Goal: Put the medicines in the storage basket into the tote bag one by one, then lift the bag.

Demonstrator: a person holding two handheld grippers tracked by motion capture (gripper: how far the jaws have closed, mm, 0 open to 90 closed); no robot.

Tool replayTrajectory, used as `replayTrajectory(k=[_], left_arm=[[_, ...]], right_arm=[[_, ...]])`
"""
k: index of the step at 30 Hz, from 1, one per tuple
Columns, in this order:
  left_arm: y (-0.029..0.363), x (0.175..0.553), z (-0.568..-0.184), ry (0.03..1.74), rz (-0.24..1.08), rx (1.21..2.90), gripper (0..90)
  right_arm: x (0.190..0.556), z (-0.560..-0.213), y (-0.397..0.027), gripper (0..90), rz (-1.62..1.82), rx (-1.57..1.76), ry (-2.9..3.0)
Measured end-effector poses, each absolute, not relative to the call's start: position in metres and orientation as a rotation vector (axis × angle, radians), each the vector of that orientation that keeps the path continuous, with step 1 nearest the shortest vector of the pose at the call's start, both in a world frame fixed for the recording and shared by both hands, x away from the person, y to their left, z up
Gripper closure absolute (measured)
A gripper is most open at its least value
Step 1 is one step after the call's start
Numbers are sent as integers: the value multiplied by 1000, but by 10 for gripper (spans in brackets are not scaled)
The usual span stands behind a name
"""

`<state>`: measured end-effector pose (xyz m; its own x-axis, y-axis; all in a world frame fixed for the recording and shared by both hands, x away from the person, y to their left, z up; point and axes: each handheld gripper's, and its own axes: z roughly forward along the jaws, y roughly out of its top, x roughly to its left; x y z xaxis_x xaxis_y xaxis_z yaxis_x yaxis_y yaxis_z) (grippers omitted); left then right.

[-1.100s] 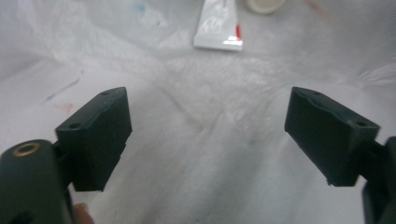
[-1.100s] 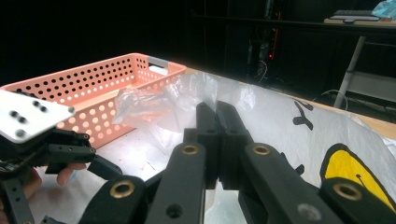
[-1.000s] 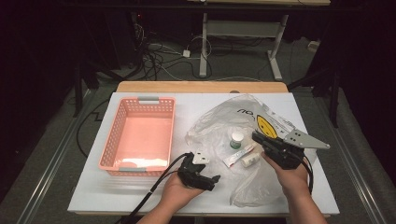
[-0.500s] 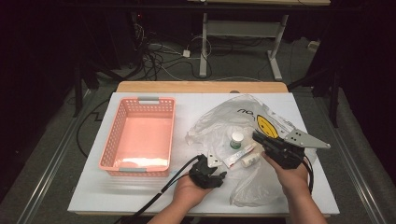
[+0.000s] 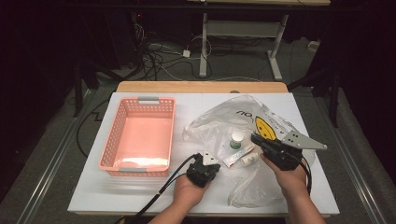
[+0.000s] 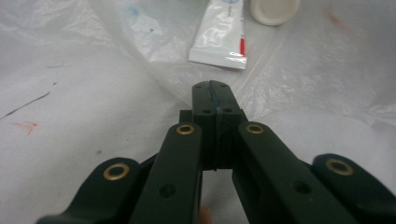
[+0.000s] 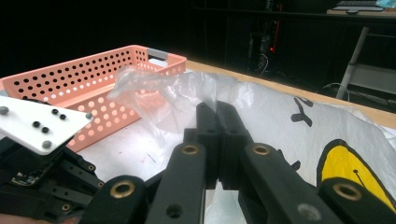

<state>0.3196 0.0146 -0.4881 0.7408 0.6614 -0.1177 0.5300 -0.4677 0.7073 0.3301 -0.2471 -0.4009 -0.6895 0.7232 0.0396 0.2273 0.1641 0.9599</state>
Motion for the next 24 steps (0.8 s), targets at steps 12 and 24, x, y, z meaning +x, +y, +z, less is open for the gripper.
replayTrajectory(k=[12,24], left_arm=[[29,311,-485,837,241,2022,888],[44,309,-456,776,356,1885,887]], right_arm=[[326,-395,-257,900,1556,899,1970],[328,-396,-255,900,1553,906,1951]])
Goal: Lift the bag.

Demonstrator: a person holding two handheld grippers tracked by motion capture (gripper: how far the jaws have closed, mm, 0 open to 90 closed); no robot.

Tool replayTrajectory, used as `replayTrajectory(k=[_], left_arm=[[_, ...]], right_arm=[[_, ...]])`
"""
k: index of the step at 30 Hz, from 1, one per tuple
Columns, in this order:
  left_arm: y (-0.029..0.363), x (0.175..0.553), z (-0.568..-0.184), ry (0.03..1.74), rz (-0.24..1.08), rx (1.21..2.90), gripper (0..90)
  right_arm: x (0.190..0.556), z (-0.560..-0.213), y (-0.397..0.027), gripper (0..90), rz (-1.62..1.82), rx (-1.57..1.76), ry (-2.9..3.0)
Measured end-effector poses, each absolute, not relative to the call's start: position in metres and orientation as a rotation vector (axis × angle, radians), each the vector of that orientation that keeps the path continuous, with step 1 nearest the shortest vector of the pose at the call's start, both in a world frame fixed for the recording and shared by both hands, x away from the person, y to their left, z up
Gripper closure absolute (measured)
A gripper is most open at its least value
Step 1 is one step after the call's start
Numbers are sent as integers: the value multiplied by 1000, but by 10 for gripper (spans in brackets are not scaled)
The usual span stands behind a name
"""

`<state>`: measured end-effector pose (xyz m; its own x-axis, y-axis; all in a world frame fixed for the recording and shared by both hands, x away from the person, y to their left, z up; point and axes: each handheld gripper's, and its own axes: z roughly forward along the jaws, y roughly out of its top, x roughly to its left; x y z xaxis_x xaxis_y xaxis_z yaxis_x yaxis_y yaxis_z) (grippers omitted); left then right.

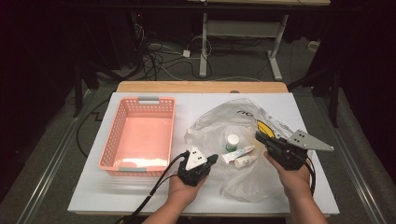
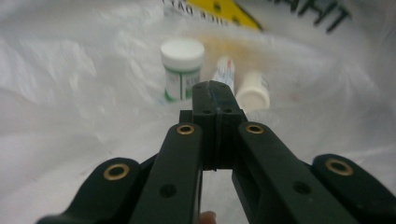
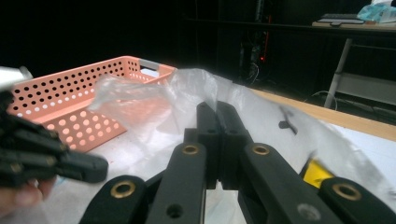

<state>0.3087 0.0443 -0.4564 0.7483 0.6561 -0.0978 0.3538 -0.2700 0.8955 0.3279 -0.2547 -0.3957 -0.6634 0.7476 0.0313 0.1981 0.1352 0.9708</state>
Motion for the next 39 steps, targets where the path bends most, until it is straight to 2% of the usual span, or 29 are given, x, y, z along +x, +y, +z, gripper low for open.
replayTrajectory(k=[13,23,39], left_arm=[[56,317,-406,724,471,1766,887],[39,343,-362,667,522,1713,887],[16,372,-279,584,635,1632,887]], right_arm=[[328,-385,-248,900,1584,885,1912],[340,-365,-245,900,1590,879,1828],[365,-289,-271,900,1604,885,1596]])
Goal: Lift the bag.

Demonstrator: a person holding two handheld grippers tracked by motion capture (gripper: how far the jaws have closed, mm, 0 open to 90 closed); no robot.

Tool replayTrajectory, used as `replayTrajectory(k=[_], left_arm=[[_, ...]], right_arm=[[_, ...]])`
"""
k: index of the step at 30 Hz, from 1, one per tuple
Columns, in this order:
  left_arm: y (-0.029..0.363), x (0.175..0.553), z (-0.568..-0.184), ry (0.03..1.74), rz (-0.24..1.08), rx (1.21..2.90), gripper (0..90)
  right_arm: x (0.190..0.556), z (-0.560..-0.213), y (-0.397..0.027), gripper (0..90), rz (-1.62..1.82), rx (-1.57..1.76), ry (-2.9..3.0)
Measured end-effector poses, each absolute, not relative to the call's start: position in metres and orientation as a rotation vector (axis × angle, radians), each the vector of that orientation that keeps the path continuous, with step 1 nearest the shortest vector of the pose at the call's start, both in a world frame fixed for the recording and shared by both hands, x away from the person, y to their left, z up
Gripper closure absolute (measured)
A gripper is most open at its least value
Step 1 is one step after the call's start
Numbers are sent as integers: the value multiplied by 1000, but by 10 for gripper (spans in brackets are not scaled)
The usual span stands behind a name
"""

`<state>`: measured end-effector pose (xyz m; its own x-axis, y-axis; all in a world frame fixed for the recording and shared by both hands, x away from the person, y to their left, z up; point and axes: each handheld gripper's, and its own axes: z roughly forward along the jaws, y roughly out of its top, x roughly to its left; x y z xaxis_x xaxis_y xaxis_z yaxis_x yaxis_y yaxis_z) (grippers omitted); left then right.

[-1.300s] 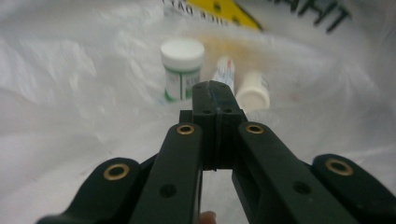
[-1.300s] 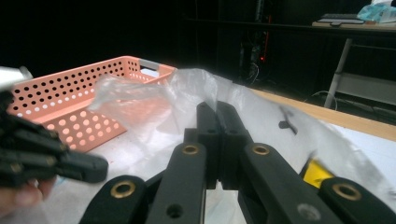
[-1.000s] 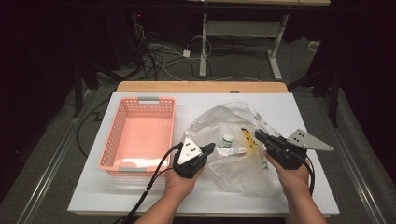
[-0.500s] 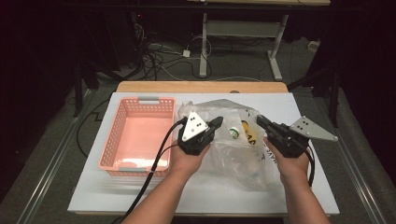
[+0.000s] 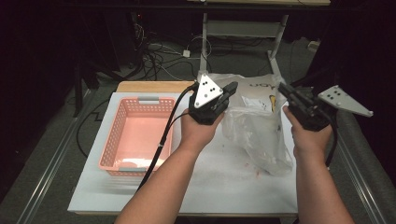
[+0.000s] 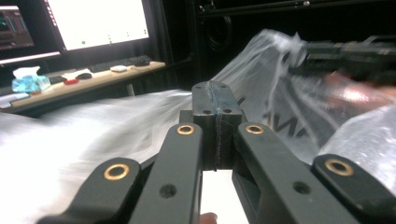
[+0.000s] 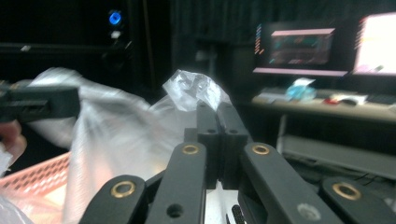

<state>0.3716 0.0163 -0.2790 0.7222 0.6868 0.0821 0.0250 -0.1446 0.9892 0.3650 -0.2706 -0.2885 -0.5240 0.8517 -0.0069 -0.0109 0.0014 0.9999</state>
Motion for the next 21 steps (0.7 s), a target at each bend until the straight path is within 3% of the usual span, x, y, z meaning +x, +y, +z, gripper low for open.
replayTrajectory(k=[9,17,21], left_arm=[[21,379,-280,613,642,1639,886],[36,385,-305,704,622,1699,873],[51,378,-322,735,612,1746,764]], right_arm=[[363,-270,-292,900,1602,887,1511],[384,-308,-286,900,1519,967,1618],[392,-327,-284,900,1481,1007,1669]])
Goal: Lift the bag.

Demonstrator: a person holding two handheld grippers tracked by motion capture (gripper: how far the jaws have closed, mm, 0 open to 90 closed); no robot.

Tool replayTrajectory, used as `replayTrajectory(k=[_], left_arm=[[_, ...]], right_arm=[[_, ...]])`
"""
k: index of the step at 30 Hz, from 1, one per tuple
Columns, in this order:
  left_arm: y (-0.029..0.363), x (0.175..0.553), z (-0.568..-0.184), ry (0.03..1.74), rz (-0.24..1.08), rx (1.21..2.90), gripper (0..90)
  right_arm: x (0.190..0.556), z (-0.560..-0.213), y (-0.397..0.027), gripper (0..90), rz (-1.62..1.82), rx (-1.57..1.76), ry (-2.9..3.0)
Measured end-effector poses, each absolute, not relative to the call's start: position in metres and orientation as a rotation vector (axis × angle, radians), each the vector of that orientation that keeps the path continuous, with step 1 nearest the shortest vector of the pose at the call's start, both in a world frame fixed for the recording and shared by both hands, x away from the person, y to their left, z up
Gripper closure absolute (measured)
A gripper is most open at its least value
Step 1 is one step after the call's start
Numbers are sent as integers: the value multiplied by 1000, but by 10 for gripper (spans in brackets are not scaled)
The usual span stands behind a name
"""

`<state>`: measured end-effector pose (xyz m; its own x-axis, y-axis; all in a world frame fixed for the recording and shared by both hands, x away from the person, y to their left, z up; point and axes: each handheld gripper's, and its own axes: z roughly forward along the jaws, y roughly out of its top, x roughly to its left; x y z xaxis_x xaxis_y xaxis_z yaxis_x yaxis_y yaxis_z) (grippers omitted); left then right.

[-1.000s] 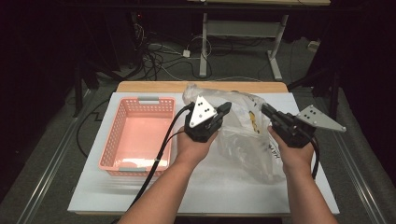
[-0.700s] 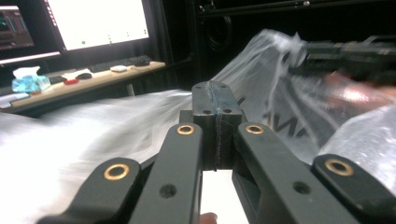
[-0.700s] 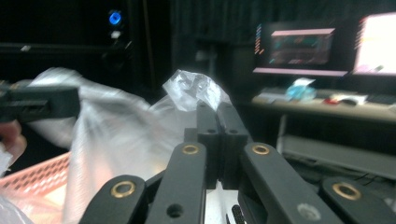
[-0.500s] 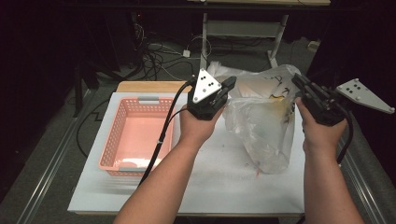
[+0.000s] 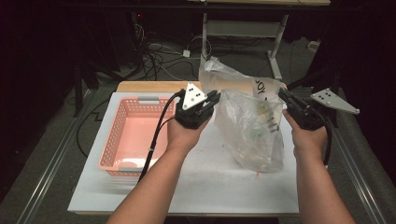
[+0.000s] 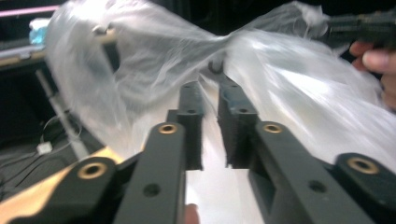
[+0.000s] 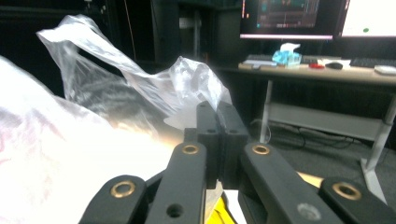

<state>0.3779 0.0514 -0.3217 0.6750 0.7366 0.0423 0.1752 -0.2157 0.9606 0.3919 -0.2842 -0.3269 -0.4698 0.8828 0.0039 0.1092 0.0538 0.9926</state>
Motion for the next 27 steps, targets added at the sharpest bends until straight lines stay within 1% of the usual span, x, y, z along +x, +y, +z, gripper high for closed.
replayTrajectory(k=[5,11,13,16,20,22,24,27], left_arm=[[75,364,-343,798,567,1741,664],[91,340,-364,827,506,1766,574],[92,332,-373,840,477,1781,540],[88,321,-386,856,431,1809,445],[92,307,-393,868,414,1774,336],[97,301,-394,871,422,1763,297],[100,295,-394,855,401,1761,269],[98,287,-399,829,383,1788,224]], right_arm=[[394,-338,-283,900,1469,1027,1690],[391,-337,-282,900,1465,1010,1703],[389,-336,-281,900,1469,1004,1701],[385,-334,-280,900,1476,994,1703],[380,-332,-279,900,1492,980,1702],[378,-330,-279,900,1494,974,1701],[377,-328,-279,900,1494,969,1699],[375,-326,-279,866,1511,961,1699]])
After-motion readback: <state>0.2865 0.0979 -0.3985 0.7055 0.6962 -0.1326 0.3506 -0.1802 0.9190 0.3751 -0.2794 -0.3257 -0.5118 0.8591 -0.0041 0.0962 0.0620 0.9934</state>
